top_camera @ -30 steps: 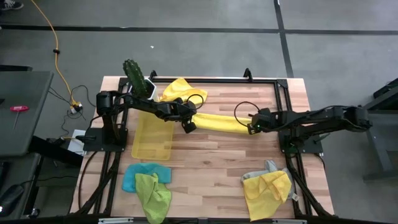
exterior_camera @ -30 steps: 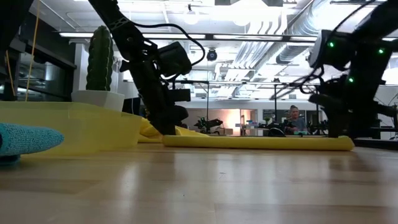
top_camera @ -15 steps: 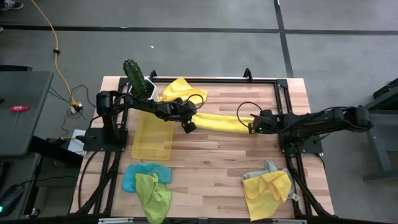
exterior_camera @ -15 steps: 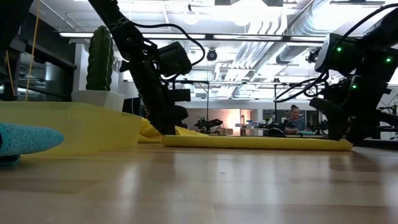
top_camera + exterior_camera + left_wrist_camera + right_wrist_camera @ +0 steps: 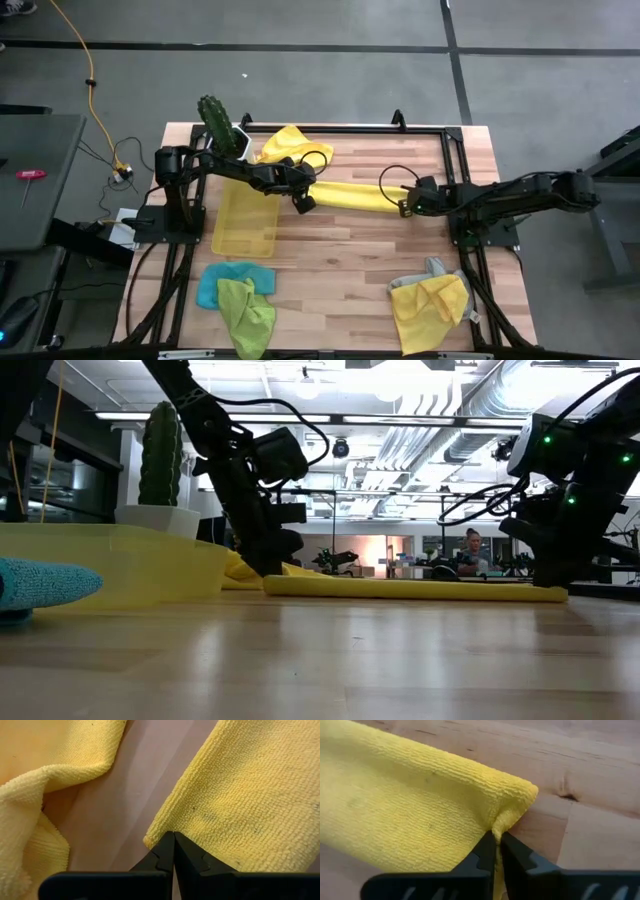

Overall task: Fold microfiber towels
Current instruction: Fold the top right yellow microfiber towel

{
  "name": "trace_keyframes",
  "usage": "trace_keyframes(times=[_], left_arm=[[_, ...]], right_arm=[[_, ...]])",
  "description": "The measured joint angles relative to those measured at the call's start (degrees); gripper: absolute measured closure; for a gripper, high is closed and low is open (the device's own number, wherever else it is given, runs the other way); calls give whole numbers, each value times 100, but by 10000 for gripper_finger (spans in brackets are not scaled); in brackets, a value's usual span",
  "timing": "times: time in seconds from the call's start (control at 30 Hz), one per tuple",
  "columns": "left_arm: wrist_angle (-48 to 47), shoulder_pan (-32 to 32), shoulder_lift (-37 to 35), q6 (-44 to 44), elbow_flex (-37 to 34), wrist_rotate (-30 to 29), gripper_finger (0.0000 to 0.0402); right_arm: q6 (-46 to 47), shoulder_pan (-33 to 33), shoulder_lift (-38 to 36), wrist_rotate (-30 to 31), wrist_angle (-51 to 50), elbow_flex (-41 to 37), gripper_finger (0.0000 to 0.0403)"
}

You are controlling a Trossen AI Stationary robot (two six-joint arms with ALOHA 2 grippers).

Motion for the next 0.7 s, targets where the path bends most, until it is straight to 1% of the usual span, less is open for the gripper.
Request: trace_keyframes(times=[0.1,0.2,0.37,0.43,0.57,0.7], left_arm=[[-22,-8,15,0,73,22,401],[-26,-45,31,43,190,74,401],[-15,-165,31,191,328,-2,401],[-10,-225,31,326,355,-126,401],[-1,-357,26,531,405,-564,401],[-20,-486,-43,807,419,-781,401]], right_arm=[[-148,0,-22,-37,-268,140,398],[-291,4,-58,5,-782,375,400],[-460,4,-62,414,-1778,974,401],[-557,4,-62,583,-2181,1245,402],[-662,4,-65,921,-3048,1829,402],[-677,4,-65,1230,-3897,2418,402]])
